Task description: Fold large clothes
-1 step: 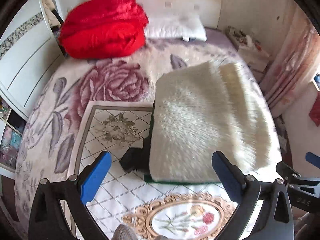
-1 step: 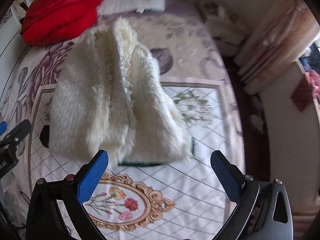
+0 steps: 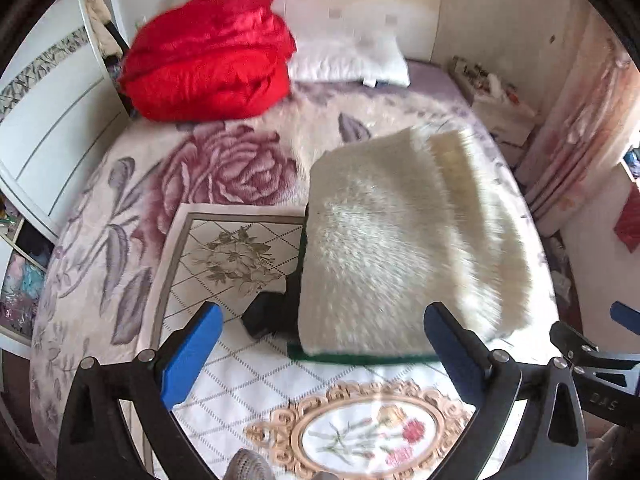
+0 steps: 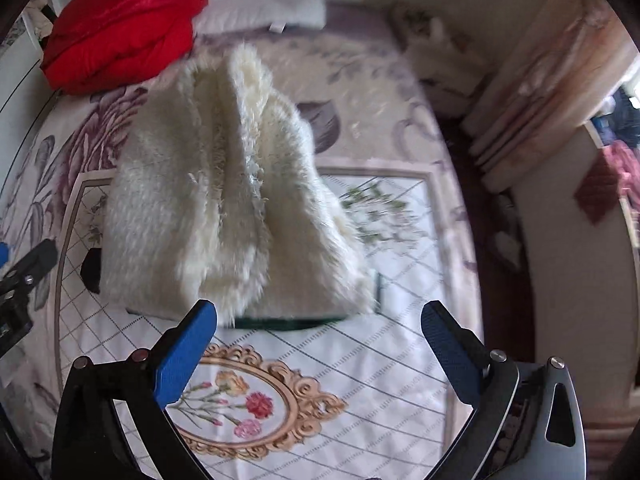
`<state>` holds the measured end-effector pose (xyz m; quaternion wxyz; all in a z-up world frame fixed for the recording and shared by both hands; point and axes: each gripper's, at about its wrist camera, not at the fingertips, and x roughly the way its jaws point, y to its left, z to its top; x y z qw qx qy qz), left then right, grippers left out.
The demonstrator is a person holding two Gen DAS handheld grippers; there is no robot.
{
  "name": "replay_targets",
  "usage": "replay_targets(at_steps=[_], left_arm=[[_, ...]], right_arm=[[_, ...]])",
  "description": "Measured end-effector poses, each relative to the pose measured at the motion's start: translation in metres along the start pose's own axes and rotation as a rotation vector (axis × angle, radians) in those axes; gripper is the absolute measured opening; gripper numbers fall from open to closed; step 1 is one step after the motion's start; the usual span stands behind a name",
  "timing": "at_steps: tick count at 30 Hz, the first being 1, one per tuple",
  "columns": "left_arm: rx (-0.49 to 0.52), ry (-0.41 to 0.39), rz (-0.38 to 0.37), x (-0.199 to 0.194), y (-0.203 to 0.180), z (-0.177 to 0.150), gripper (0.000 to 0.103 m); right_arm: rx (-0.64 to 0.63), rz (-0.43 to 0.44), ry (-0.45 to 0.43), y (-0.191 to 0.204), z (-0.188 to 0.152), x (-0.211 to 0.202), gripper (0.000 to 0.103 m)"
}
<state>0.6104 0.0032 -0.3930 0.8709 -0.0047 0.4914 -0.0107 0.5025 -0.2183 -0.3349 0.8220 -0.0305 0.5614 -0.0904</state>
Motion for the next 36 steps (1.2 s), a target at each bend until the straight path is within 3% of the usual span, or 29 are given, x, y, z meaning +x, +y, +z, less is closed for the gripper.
replay_targets(at_steps=[7, 18, 27, 36], left_arm=[[-0.003, -0.095, -0.035, -0.131, 0.0, -0.029, 0.103], [0.009, -0.229, -0.041, -0.312, 0.0, -0.087, 0.103], [-0.04, -0.218, 0.002, -0.405, 0.012, -0.115, 0.103], [-0.031, -0.215, 0.025, -0.452, 0.008, -0.131, 0.103]], right_arm=[[0.03, -0.082, -0.134, -0.015, -0.049, -0.151, 0.103], [0.05, -0.059, -0.321, -0.038, -0.139, -0.375, 0.103], [0.056, 0.005, -0.353, -0.057, -0.198, -0.487, 0.103], [0.027, 0.022, -0.395, -0.064, -0.232, -0.57, 0.103]])
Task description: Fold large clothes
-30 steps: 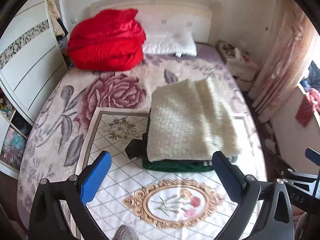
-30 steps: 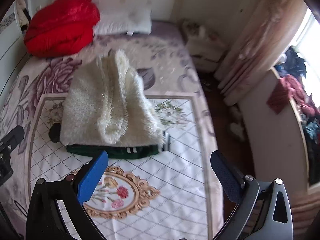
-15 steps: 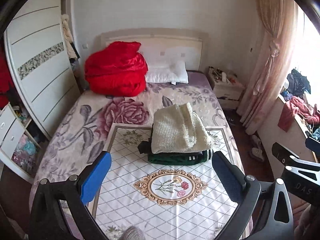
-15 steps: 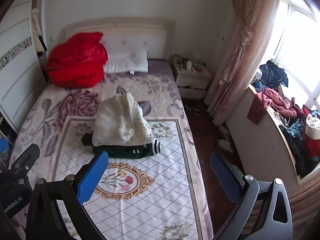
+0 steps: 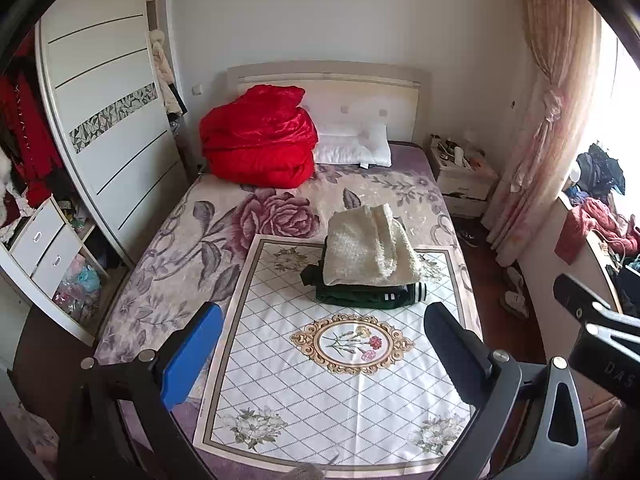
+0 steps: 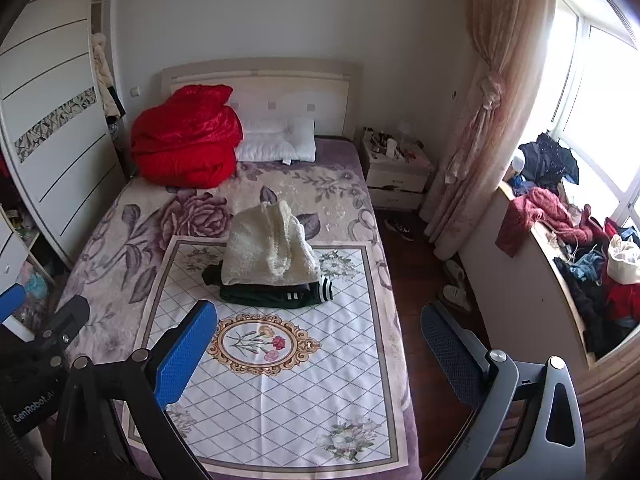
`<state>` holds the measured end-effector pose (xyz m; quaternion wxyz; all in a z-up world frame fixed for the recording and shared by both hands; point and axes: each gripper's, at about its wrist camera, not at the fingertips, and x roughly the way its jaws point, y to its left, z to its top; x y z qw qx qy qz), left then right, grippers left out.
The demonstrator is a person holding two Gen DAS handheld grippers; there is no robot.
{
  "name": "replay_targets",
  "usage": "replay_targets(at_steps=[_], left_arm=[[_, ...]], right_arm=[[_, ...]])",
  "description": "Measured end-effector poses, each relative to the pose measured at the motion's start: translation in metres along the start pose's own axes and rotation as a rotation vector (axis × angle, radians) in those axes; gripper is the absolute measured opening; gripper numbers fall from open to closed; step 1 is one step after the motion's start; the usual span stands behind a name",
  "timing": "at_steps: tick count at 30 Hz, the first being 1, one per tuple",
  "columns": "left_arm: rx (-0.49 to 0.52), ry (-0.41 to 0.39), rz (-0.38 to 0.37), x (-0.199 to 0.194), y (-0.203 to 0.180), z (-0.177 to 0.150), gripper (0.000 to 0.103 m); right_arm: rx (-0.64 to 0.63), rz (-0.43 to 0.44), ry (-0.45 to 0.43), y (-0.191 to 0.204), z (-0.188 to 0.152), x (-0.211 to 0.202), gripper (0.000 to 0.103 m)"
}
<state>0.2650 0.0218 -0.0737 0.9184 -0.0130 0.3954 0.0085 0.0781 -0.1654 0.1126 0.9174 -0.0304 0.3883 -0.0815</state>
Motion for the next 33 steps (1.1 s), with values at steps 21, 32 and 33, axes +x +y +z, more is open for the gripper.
replay_targets(at_steps=[21, 32, 33], left_arm=[[-0.028, -0.061, 0.012, -0.039, 0.002, -0.007, 0.103], [-0.03, -0.061, 0.01, -0.042, 0.002, -0.007, 0.103], [-0.028, -0.063, 0.008, -0.042, 0.001, -0.007, 0.103]], right_arm=[[0.007, 0.021, -0.067, -0.007, -0.006, -0.058, 0.103], [0.002, 0.03, -0.067, -0.009, -0.001, -0.062, 0.103], [0.002, 0.031, -0.068, -0.01, 0.0, -0.061, 0.103]])
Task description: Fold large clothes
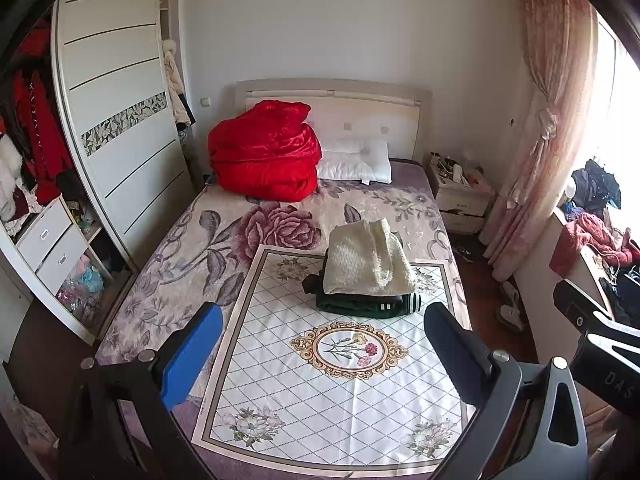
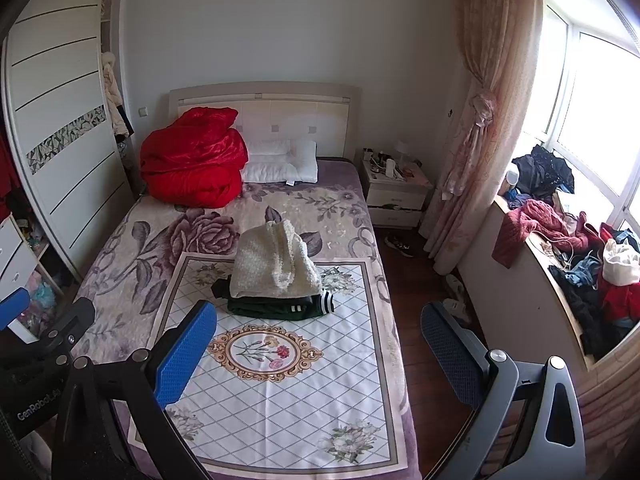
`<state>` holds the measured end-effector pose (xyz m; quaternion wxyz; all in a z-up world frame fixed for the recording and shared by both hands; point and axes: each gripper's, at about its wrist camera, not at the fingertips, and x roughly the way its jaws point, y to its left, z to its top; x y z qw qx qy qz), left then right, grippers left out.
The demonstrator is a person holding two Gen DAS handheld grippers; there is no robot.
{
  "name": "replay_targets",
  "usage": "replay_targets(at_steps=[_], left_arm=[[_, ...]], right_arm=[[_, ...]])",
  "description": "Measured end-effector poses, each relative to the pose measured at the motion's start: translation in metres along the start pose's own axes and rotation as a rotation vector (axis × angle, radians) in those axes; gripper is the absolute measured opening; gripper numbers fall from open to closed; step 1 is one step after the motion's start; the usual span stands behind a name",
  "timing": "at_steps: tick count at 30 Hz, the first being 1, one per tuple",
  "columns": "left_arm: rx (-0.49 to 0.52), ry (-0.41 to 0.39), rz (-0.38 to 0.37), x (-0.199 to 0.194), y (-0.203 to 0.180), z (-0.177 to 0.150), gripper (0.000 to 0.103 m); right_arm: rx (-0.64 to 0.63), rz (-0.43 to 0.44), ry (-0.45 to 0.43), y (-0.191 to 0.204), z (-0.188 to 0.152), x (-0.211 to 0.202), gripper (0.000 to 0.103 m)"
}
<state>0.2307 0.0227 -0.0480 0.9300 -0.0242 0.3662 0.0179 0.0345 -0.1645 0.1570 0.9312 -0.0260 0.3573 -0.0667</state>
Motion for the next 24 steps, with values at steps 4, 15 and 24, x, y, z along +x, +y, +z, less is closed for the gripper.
replay_targets(at_steps=[4, 15, 24], left_arm=[[-0.001, -0.006, 0.005, -0.004, -0.001, -0.002, 0.103], [-0.008, -0.015, 0.01, -0.009, -0.004, -0.001, 0.103], [-0.016, -0.032, 0.01, -0.022, -0.01, 0.003, 0.103]], right_arm=[[-0.004, 0.005, -0.003, 0.002, 0.003, 0.0, 0.103], [-0.007, 0.014, -0.008, 0.007, 0.007, -0.002, 0.103], [0.008, 0.02, -0.018, 0.005, 0.008, -0.009, 0.103]])
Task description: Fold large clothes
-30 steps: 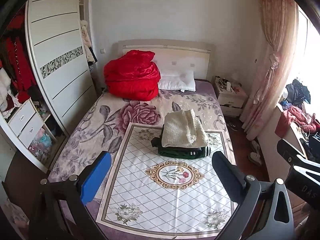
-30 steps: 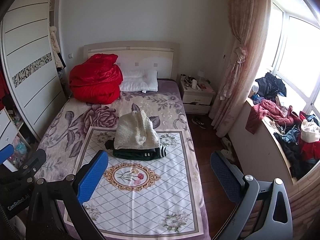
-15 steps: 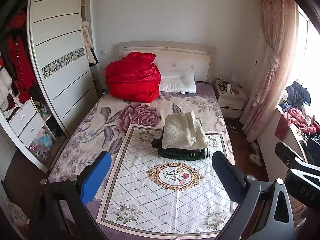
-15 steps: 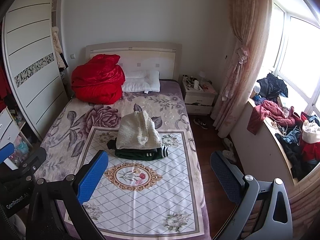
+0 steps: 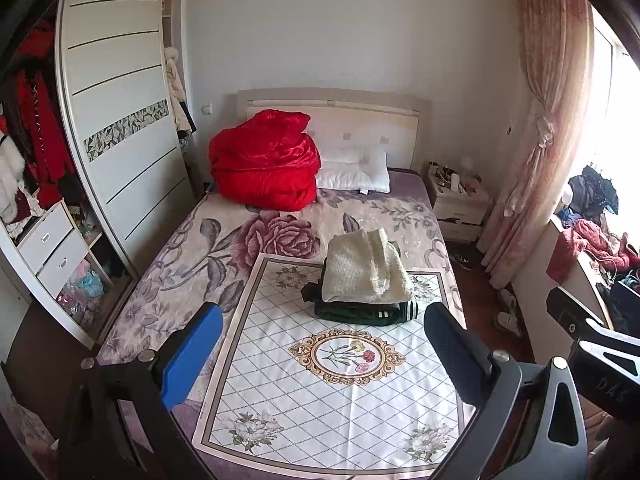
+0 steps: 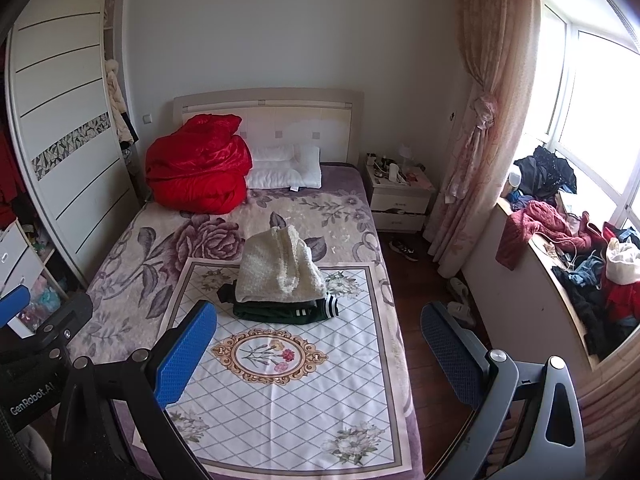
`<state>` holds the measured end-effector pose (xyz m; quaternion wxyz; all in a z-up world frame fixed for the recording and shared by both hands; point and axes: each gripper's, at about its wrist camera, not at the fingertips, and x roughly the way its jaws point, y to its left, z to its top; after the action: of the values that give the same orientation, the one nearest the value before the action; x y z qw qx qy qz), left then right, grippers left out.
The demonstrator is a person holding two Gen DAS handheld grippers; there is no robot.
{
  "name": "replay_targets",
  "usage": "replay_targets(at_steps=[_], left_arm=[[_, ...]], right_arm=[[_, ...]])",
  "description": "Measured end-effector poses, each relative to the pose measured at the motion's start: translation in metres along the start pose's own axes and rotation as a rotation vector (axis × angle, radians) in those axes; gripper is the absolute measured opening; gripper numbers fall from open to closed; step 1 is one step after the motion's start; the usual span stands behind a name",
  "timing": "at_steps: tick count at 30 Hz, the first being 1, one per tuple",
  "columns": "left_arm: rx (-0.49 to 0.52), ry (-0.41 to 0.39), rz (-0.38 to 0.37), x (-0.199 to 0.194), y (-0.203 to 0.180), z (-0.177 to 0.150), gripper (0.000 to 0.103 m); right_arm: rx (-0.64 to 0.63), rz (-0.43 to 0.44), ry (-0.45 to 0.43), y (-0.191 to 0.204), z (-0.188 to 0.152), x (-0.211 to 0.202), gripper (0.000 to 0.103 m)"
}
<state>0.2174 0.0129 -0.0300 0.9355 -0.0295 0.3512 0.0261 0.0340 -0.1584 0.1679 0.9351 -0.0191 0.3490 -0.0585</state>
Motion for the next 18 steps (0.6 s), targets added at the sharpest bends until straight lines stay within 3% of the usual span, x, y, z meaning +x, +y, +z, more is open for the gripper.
replay_targets(at_steps=[18], left_arm=[[-0.016, -0.006, 0.009, -0.0039, 0.0052, -0.0037, 0.103]], right_arm=[[0.0, 0.0, -0.005, 0.0, -0.0053, -0.0048, 0.103]])
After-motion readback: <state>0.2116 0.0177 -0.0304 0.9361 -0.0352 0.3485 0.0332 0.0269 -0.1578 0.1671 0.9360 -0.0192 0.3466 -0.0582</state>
